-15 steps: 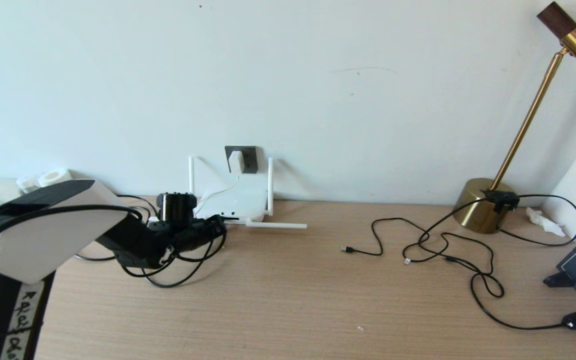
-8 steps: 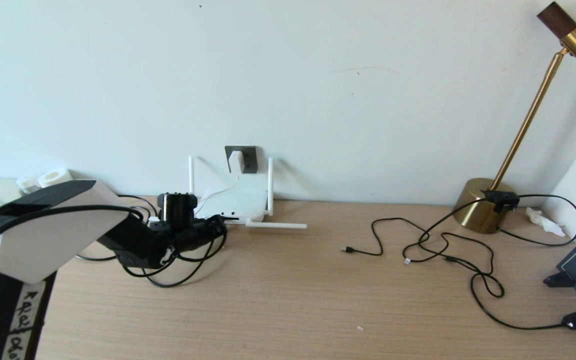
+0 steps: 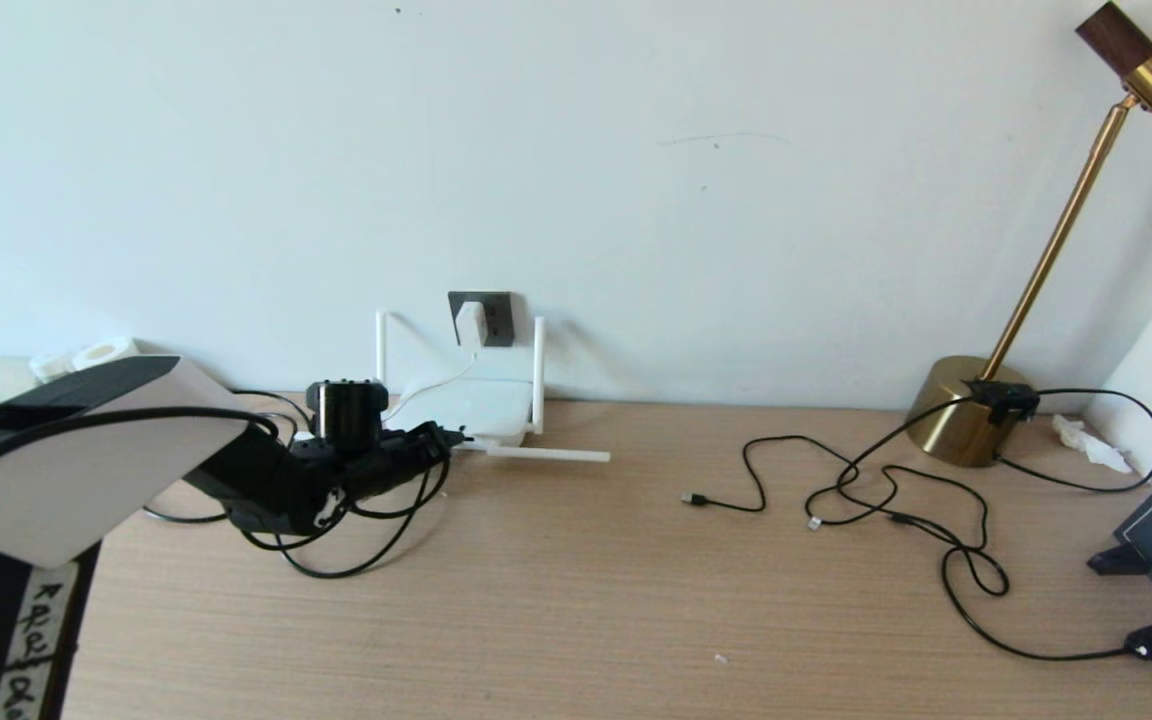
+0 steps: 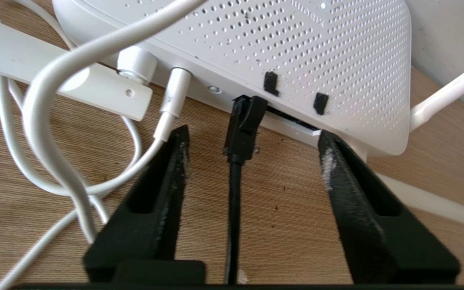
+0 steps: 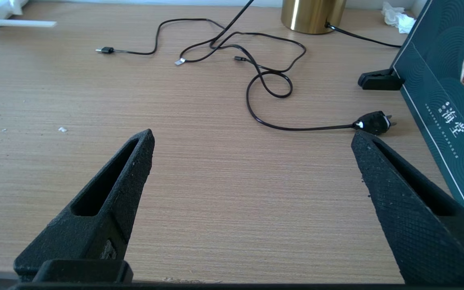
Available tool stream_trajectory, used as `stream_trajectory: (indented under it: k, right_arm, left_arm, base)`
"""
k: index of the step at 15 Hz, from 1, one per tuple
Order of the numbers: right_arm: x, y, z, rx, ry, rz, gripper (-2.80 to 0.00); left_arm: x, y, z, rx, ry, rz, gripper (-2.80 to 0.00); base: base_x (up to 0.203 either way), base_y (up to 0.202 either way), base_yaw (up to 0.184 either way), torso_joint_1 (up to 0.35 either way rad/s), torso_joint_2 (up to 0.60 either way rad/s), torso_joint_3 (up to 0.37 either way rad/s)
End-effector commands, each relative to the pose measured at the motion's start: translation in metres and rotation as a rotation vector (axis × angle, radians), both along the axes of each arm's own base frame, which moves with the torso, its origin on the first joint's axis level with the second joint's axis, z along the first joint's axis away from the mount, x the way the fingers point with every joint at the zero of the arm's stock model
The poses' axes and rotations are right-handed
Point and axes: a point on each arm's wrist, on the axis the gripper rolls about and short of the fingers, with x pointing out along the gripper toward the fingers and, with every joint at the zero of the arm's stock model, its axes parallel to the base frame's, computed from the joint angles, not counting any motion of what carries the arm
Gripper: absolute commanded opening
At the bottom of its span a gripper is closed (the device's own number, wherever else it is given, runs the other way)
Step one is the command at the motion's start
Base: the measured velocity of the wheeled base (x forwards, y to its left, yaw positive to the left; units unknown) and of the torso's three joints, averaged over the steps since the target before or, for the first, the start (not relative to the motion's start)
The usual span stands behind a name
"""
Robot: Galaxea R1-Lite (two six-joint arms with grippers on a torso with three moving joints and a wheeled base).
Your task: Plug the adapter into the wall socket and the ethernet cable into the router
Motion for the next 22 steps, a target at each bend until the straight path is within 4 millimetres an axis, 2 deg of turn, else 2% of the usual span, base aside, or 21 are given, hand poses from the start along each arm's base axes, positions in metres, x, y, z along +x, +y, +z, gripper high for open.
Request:
stream_trajectory:
  k: [1,4,7,11,13,15,16,18,20,21,22]
  right_arm:
    - [0.0,0.0,0.0,0.0,0.002,0.0,0.0]
    - [0.0,0.0,0.0,0.0,0.002,0.0,0.0]
    - [0.0,0.0,0.0,0.0,0.002,0.0,0.0]
    - [0.0,0.0,0.0,0.0,0.002,0.0,0.0]
    - [0.0,0.0,0.0,0.0,0.002,0.0,0.0]
    - [0.0,0.0,0.0,0.0,0.002,0.0,0.0]
    - [0.0,0.0,0.0,0.0,0.002,0.0,0.0]
    - [0.0,0.0,0.0,0.0,0.002,0.0,0.0]
    - [0.0,0.0,0.0,0.0,0.002,0.0,0.0]
    - [0.0,0.0,0.0,0.0,0.002,0.0,0.0]
    - [0.0,0.0,0.0,0.0,0.002,0.0,0.0]
  left_arm:
    - [-0.004,0.001,0.005,-0.003,0.0,0.001,0.0]
    - [-0.013,0.0,0.03,-0.011,-0.045,-0.002,0.0]
    - [-0.032,-0.008,0.067,-0.038,-0.106,-0.021,0.0]
    - [-0.058,-0.016,0.106,-0.094,-0.168,-0.033,0.0]
    - [-0.081,-0.017,0.129,-0.104,-0.21,-0.043,0.0]
    - [-0.116,-0.017,0.158,-0.113,-0.274,-0.045,0.0]
    - [-0.138,-0.016,0.175,-0.119,-0.321,-0.046,-2.8]
    - [-0.193,-0.011,0.209,-0.119,-0.424,-0.052,-2.8]
    - [-0.253,0.002,0.225,-0.072,-0.513,-0.024,-2.8]
    - [-0.282,0.011,0.221,-0.017,-0.54,0.01,-2.8]
    - [-0.308,0.019,0.205,0.063,-0.535,0.038,-2.8]
  base:
    - [0.0,0.0,0.0,0.0,0.0,0.0]
    - [0.0,0.0,0.0,0.0,0.0,0.0]
    - [0.0,0.0,0.0,0.0,0.0,0.0]
    - [0.0,0.0,0.0,0.0,0.0,0.0]
    - [0.0,0.0,0.0,0.0,0.0,0.0]
    - [0.0,0.0,0.0,0.0,0.0,0.0]
    - [0.0,0.0,0.0,0.0,0.0,0.0]
    - [0.0,0.0,0.0,0.0,0.0,0.0]
    - [0.0,0.0,0.0,0.0,0.0,0.0]
    - [0.0,0.0,0.0,0.0,0.0,0.0]
    - [0.0,0.0,0.0,0.0,0.0,0.0]
